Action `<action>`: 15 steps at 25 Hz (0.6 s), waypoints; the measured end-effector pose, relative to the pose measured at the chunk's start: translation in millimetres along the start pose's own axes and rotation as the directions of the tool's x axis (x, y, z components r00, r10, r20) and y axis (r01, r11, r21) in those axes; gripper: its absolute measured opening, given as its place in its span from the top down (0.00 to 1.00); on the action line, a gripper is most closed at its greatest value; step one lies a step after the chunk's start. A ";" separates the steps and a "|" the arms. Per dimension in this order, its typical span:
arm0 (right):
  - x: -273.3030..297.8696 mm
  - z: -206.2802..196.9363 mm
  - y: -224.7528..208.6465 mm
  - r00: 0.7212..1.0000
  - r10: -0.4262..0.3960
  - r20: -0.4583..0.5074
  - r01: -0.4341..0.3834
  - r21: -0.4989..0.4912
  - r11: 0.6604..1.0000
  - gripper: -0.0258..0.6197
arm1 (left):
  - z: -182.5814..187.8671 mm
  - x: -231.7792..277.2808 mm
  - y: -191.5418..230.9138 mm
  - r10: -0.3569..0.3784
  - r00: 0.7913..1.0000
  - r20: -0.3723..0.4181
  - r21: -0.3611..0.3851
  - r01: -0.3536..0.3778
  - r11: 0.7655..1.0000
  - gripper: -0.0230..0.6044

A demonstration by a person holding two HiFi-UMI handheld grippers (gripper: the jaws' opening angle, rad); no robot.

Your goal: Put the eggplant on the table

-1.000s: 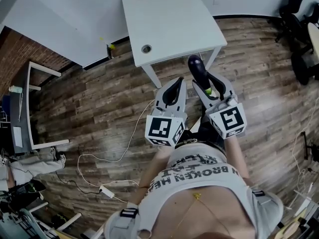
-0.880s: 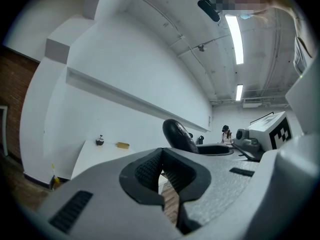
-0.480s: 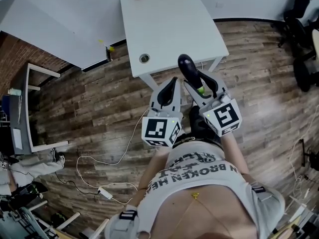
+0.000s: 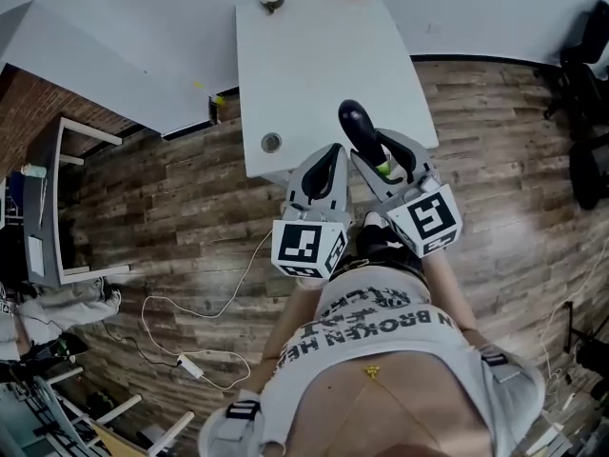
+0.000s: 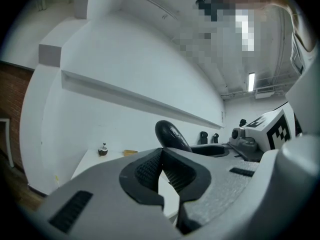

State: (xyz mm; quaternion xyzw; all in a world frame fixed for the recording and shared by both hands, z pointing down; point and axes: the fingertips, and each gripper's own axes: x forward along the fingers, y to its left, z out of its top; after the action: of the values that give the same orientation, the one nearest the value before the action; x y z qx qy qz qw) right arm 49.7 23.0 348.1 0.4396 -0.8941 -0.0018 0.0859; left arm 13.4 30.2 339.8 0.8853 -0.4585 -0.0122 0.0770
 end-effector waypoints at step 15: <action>30.8 -15.0 -75.3 0.987 0.158 0.002 -0.158 -0.012 0.987 0.68 | -6.8 71.2 8.8 0.180 0.984 -0.005 0.028 -0.180 0.983 0.95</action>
State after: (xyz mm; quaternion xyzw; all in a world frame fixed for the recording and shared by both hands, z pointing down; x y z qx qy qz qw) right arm 92.7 -46.3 361.6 0.3668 -0.9262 -0.0010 0.0873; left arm 48.2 -31.9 351.3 0.8413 -0.5363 0.0044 0.0675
